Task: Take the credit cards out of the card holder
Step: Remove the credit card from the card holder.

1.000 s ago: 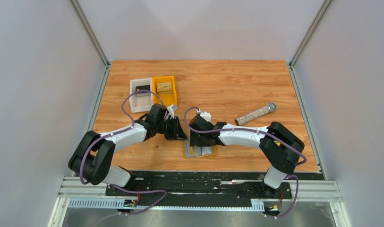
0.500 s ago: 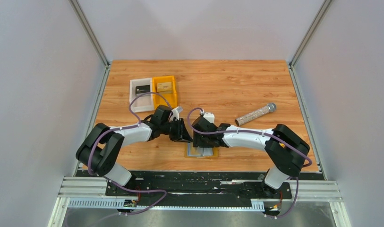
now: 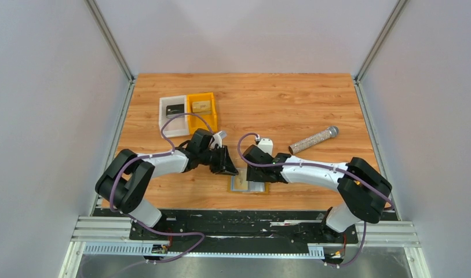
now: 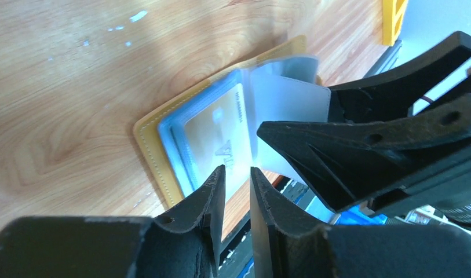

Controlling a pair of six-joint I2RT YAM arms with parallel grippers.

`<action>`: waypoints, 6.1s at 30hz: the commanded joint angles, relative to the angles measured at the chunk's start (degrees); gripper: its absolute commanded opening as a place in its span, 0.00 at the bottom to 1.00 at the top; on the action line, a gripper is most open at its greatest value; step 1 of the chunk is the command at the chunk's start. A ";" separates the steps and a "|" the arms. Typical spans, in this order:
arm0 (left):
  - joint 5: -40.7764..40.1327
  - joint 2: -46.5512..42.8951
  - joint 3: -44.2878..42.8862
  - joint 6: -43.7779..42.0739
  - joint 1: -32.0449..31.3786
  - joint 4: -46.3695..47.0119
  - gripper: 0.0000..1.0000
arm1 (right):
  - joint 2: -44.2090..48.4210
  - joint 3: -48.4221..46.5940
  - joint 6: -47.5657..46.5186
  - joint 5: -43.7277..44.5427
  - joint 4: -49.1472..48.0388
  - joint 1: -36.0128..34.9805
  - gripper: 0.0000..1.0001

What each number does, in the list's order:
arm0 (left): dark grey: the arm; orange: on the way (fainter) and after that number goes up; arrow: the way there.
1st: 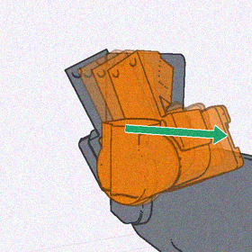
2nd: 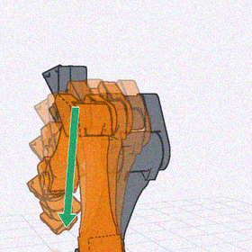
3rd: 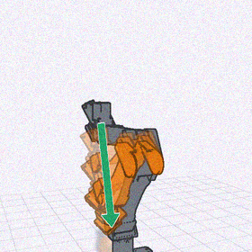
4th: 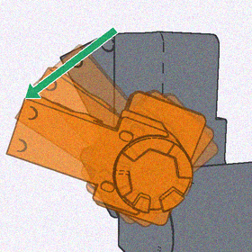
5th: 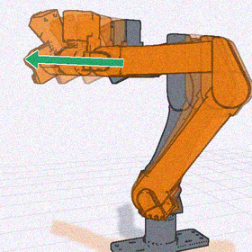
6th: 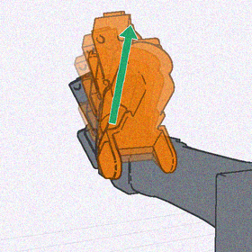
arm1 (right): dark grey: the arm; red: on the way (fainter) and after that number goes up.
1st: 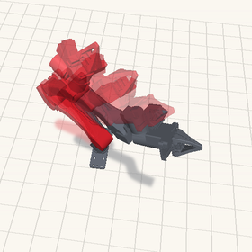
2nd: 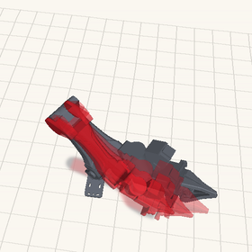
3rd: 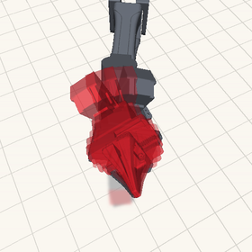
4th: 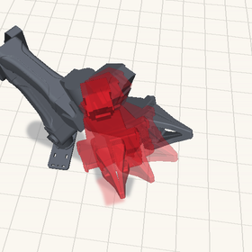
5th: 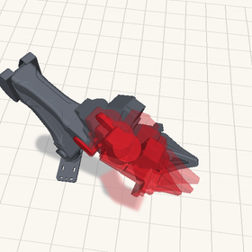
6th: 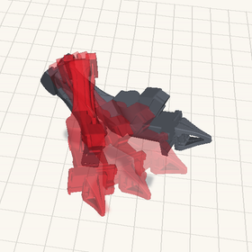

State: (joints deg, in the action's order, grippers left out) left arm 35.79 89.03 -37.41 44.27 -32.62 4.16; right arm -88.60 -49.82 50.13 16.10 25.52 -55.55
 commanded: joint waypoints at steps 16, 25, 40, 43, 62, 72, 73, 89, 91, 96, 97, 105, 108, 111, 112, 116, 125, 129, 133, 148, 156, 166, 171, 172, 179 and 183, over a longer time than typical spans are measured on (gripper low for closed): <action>0.19 5.14 -7.66 0.54 -5.13 4.77 0.30 | 8.74 3.22 -0.72 1.55 3.65 2.64 0.30; 1.09 7.86 -8.00 0.96 -6.03 7.20 0.30 | 13.38 -1.34 -2.59 -1.64 8.21 3.76 0.34; -2.82 8.41 -10.52 0.00 -6.67 3.49 0.29 | 9.20 4.69 -5.21 -22.04 -11.60 4.14 0.25; -5.76 6.23 -10.78 -1.18 -6.62 -1.50 0.29 | 8.42 6.37 -4.57 -23.96 -14.00 5.21 0.24; -14.94 0.11 -6.88 -5.38 -6.54 -10.65 0.22 | 5.38 15.89 -5.08 -35.80 -28.40 14.53 0.25; -14.85 -0.64 -4.53 -5.67 -6.52 -10.32 0.18 | 4.00 15.98 -4.60 -35.87 -29.91 14.71 0.25; -14.78 -0.58 -4.39 -5.62 -6.55 -10.14 0.17 | 3.93 16.06 -4.56 -35.70 -29.91 14.74 0.25; -14.86 -1.14 -2.73 -4.40 -6.53 -9.17 0.15 | 0.29 17.64 -3.86 -35.78 -33.77 14.85 0.22; -14.71 -1.07 -2.19 -4.10 -6.50 -8.81 0.15 | -0.11 17.83 -3.89 -35.86 -34.35 14.86 0.22; -14.68 -1.56 -1.50 -3.91 -6.50 -8.41 0.15 | -0.93 19.12 -3.58 -37.68 -37.51 15.57 0.21; -14.76 -1.61 -1.47 -3.92 -6.49 -8.40 0.15 | -1.17 19.41 -3.53 -38.18 -38.23 15.70 0.21; -13.73 -0.70 -0.93 -3.34 -6.57 -7.09 0.11 | -3.33 21.61 -3.15 -42.28 -44.88 17.30 0.19; -13.10 -0.62 -0.47 -2.82 -6.57 -6.40 0.07 | -3.84 21.69 -3.25 -43.43 -45.99 17.82 0.18; -12.95 -0.95 -0.35 -2.69 -6.53 -6.42 0.03 | -3.56 21.53 -3.33 -44.08 -45.77 18.01 0.17; -13.05 -1.09 -0.37 -2.70 -6.57 -6.48 0.02 | -3.10 21.60 -3.44 -43.99 -45.51 18.10 0.17; -13.52 -1.98 -1.10 -2.98 -6.52 -8.00 0.02 | -0.86 20.95 -3.98 -42.67 -42.53 18.20 0.18; -17.03 -5.92 -2.81 -2.84 -6.54 -12.20 0.10 | 1.75 20.62 -4.14 -42.81 -40.81 18.22 0.19; -17.40 -5.83 -2.88 -3.25 -6.57 -12.42 0.09 | 0.90 20.40 -4.10 -43.50 -41.79 18.20 0.18; -16.72 -4.54 -2.58 -3.06 -6.57 -11.53 0.08 | -0.60 20.03 -3.60 -44.84 -43.23 18.20 0.18; -16.06 -2.35 -0.86 -2.52 -6.57 -8.72 0.08 | -5.04 19.50 -2.60 -47.01 -46.45 18.20 0.17; -15.46 -1.72 -0.41 -2.32 -6.50 -7.98 0.08 | -5.71 19.68 -2.01 -49.31 -49.33 18.20 0.14; -15.01 -1.85 -0.09 -2.04 -6.58 -7.78 0.09 | -5.45 19.12 -2.12 -50.32 -50.60 18.20 0.10; -14.96 -1.94 0.43 -1.83 -6.58 -7.46 0.09 | -5.80 19.24 -1.76 -51.12 -51.87 18.20 0.16; -14.92 -1.94 0.46 -1.83 -6.58 -7.32 0.09 | -5.79 19.31 -1.91 -51.22 -52.18 18.20 0.16; -14.64 -1.84 0.24 -1.86 -6.52 -7.37 0.09 | -7.66 18.28 -2.21 -52.13 -52.46 18.20 0.14; -14.92 -1.60 0.05 -2.14 -6.51 -7.82 0.09 | -8.11 18.48 -2.17 -53.63 -53.65 18.20 0.02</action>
State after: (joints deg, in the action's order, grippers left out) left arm 20.21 86.46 -37.76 42.02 -38.44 -5.13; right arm -95.74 -29.32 47.94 -35.24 -22.22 -36.53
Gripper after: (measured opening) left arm 0.087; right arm 0.081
